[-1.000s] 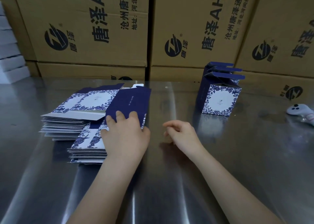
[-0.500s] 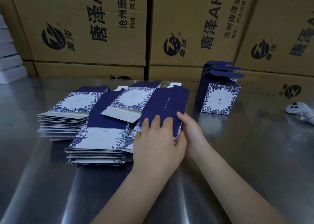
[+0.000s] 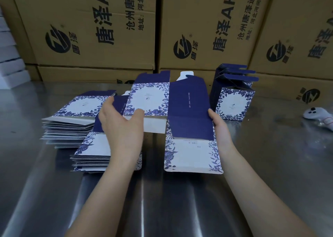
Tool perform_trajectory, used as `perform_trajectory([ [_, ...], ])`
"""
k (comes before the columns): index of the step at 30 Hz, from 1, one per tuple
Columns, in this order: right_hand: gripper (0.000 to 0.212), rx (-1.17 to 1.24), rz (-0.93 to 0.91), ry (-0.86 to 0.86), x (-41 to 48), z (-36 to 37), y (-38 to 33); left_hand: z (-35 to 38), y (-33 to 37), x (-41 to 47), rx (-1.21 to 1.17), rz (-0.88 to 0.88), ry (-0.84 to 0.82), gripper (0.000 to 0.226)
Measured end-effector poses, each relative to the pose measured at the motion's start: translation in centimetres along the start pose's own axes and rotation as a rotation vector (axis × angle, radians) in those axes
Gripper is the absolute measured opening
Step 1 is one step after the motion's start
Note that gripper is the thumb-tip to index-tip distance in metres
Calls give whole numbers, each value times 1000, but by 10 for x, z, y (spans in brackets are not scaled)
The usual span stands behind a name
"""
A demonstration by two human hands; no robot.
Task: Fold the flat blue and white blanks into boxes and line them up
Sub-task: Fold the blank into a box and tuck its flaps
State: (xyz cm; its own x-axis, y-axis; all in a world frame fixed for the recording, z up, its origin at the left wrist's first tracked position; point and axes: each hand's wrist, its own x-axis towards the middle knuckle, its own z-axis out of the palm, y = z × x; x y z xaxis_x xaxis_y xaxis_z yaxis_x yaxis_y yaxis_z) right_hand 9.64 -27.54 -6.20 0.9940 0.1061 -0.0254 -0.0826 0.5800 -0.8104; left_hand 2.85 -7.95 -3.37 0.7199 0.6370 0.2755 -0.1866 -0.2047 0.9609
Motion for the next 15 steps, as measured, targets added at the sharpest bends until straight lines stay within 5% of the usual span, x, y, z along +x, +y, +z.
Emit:
perform_trajectory([
  [7, 30, 4, -2, 6, 1, -3, -5, -7, -3, 13, -298, -268, -146, 80],
  [15, 36, -76, -83, -25, -5, 1, -12, -7, -8, 11, -228, -48, -288, 80],
])
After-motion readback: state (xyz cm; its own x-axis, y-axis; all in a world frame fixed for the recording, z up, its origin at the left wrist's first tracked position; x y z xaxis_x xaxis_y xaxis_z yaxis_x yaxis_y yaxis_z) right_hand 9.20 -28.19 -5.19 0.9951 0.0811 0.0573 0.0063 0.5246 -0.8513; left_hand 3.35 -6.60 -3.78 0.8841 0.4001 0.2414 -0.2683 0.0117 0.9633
